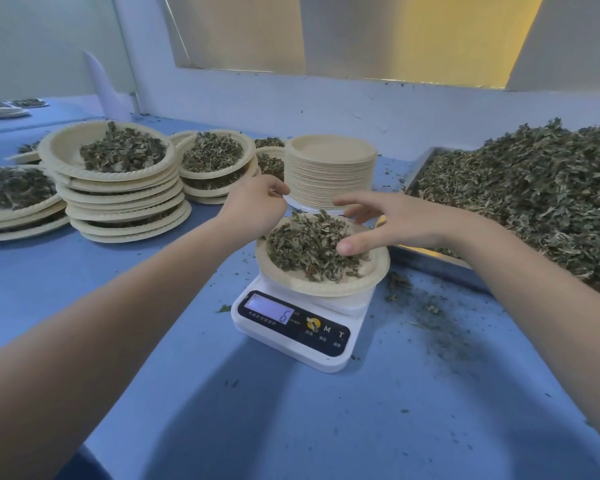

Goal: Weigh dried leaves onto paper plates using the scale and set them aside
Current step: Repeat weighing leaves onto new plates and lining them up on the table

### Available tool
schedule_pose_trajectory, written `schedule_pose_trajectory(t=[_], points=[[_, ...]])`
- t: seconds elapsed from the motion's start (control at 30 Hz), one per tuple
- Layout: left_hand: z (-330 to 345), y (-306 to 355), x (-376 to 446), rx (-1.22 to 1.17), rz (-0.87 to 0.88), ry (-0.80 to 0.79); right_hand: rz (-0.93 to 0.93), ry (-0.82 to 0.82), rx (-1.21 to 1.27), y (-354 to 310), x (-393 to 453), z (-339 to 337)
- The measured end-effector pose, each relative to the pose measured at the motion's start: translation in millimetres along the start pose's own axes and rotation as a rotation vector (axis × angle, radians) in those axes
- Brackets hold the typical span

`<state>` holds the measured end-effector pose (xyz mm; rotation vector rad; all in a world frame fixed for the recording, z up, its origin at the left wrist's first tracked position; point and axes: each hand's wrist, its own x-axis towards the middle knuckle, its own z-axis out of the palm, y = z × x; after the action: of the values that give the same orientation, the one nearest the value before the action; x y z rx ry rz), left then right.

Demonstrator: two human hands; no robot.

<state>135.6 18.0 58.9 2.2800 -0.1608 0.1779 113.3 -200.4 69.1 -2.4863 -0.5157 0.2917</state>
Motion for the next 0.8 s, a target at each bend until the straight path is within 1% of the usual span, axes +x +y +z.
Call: schedule_pose_trajectory(t=[0.2, 0.37, 0.6, 0.67, 0.7, 0.8], points=[[1.9, -5.0, 1.3, -0.018, -0.01, 0.007, 0.002, -0.019, -0.045, 2.8, 2.5, 0.5], [1.9, -7.5, 1.3, -0.044, -0.014, 0.006, -0.01, -0.016, -0.021, 3.9, 2.0, 0.5], [2.2, -5.2, 1.7, -0.033, -0.009, 0.0, -0.012, 0.066, -0.027, -0.2, -2.7, -2.8], [1.6, -4.0, 1.1, -0.028, -0.015, -0.022, -0.009, 0.033, -0.043, -0.7, -2.5, -3.1], [1.9, -3.5, 0.5, -0.016, -0.018, -0.037, -0.008, -0.008, -0.069, -0.5, -2.2, -2.5], [3.9, -3.5, -2.5, 0.04, -0.028, -0.094, -0.002, -0.203, -0.155, -2.1, -2.7, 0.4]])
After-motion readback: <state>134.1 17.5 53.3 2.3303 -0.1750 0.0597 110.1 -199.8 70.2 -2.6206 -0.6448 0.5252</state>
